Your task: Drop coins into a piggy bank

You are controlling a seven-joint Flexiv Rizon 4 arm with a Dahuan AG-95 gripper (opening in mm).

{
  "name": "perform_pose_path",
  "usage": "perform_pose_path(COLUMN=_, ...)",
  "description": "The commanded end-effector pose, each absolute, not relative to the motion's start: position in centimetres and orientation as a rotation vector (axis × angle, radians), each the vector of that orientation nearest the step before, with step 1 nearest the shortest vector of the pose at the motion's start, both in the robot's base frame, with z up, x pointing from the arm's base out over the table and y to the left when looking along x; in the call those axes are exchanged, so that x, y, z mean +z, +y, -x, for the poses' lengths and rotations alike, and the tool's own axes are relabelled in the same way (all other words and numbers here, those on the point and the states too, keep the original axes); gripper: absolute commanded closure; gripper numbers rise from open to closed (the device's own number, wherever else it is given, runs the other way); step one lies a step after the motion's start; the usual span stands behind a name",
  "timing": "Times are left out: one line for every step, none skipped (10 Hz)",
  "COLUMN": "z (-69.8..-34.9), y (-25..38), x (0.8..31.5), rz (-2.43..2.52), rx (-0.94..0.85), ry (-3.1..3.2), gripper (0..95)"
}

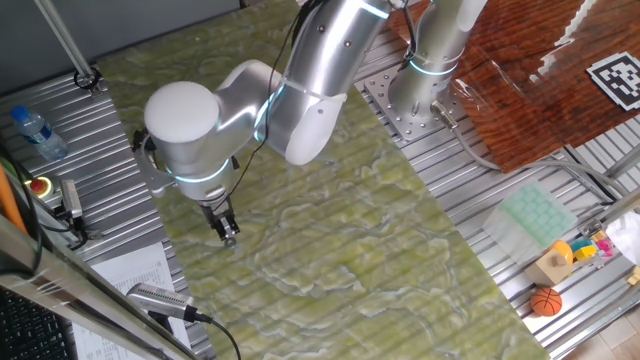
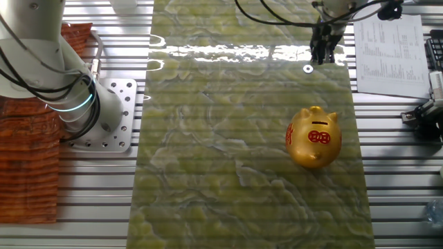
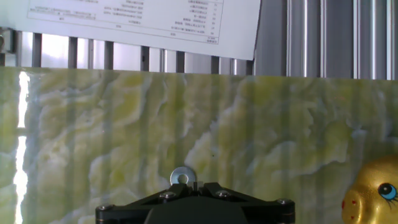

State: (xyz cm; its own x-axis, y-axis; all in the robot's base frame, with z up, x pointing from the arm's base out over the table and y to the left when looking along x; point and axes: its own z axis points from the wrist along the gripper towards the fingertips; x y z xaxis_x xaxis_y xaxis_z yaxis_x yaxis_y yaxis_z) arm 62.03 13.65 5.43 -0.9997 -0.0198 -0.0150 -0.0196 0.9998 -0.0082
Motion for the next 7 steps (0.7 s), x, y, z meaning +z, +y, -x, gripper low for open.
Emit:
perform_pose_path(z=-61.8, y=13.61, x=5.58, rz=0.051, rx=-0.003, ry=3.12, gripper=95.0)
perform_pose_path(z=-61.8, y=13.61, x=5.58, rz=0.071, rx=-0.005, ry=3.119, gripper=95.0)
perform_pose_path(z=-61.8, y=13.61, x=5.58, rz=0.087, rx=-0.008, ry=3.124, gripper=95.0)
perform_pose_path(z=-61.8, y=13.61, x=5.58, rz=0.138, rx=-0.009, ry=3.124, gripper=95.0)
perform_pose_path(z=-61.8, y=13.61, x=5.58, rz=0.159, rx=-0.011, ry=3.131, gripper=95.0)
perform_pose_path(z=-61.8, y=13.61, x=5.58, rz=0.187, rx=-0.01, ry=3.151, gripper=95.0)
perform_pose_path(z=-61.8, y=13.61, x=5.58, rz=0.209, rx=-0.007, ry=3.173, gripper=95.0)
